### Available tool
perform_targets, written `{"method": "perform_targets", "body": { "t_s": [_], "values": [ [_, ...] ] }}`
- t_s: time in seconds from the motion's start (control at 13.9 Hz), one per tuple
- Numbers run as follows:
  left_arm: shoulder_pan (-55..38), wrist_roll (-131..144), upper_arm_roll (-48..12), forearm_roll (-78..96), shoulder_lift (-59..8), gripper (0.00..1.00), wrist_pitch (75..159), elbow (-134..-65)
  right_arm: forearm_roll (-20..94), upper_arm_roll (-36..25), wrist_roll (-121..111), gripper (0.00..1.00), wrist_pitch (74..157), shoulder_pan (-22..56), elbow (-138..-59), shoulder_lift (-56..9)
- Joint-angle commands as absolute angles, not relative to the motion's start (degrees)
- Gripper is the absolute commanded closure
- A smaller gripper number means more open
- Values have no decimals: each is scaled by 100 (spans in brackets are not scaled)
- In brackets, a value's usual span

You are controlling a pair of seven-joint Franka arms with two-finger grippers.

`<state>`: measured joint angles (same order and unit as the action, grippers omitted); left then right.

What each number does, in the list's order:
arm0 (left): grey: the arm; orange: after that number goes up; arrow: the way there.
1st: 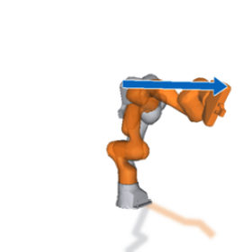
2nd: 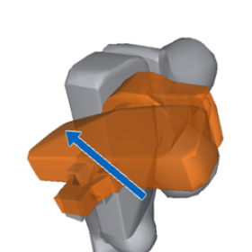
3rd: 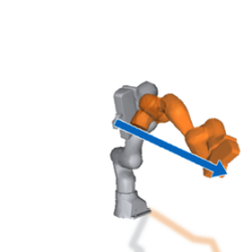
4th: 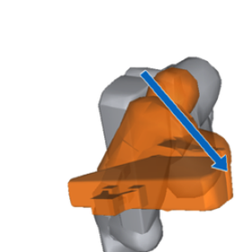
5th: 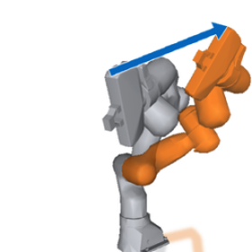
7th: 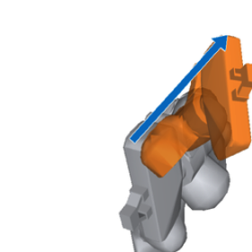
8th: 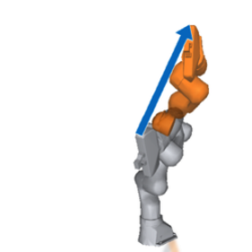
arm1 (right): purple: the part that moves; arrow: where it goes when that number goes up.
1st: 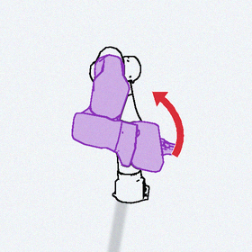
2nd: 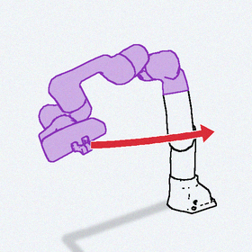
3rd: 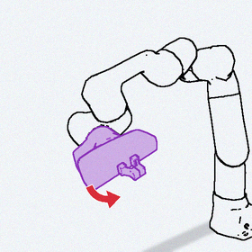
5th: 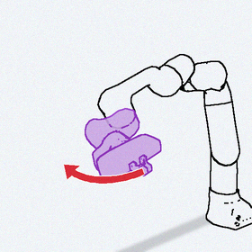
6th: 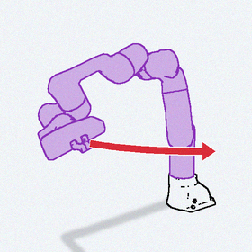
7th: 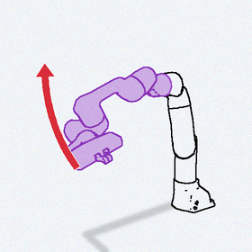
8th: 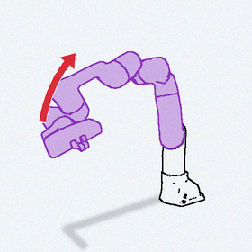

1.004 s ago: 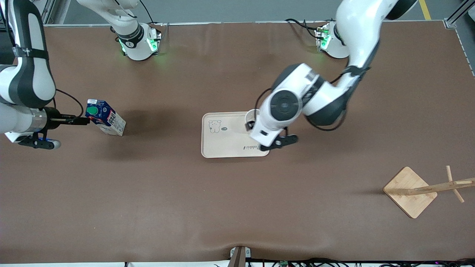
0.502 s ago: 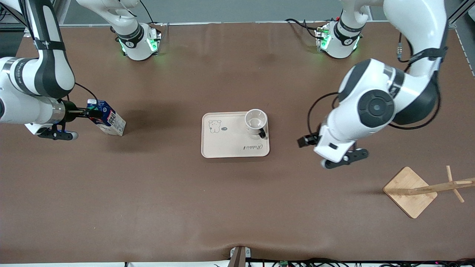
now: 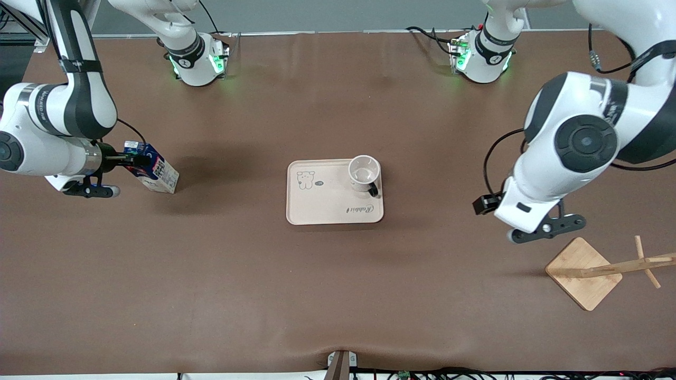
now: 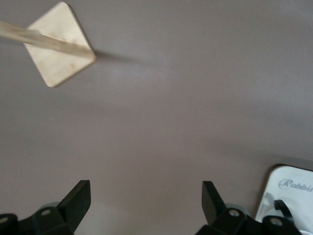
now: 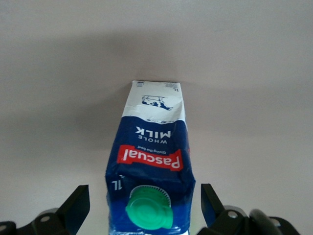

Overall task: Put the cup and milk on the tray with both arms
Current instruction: 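Release the mug on the tray while the right gripper grasps the milk, then lift the milk carton with the right gripper while the left gripper withdraws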

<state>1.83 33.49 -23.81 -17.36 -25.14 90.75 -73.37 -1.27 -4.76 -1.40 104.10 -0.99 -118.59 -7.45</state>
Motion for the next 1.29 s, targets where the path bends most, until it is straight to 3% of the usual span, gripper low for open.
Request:
{"method": "perform_targets", "body": {
  "t_s": [0.0,0.36,0.43,0.5,0.57,0.65,0.86,1.22],
  "values": [
    [588,2937,-2426,-1802,-2241,0,9018,-7462,-352,-483,-202,0,10555,-79,-12146,-501],
    [852,2569,-2382,-1697,-1768,0,9026,-7479,-352,-475,-185,0,10986,-18,-12647,-360],
    [783,2175,-2121,-1661,-1627,0,9018,-7506,-352,-475,-185,1,10969,-18,-12647,-360],
    [678,1866,-1857,-1505,-1461,0,9009,-7602,-352,-475,-185,33,10951,-18,-12647,-360],
    [520,1741,-1567,-1225,-1241,0,9009,-7724,-343,-475,-176,77,10951,-18,-12647,-369],
    [310,1723,-1190,-1004,-1083,0,8939,-7795,-343,-475,-184,97,10951,-52,-12621,-387],
    [79,1285,-809,-756,-687,0,8578,-7927,-194,-483,-132,100,10445,-36,-12202,-413],
    [-413,914,35,-186,-37,0,8464,-8392,420,-483,-27,100,8003,412,-9612,-1149]
  ]
}}
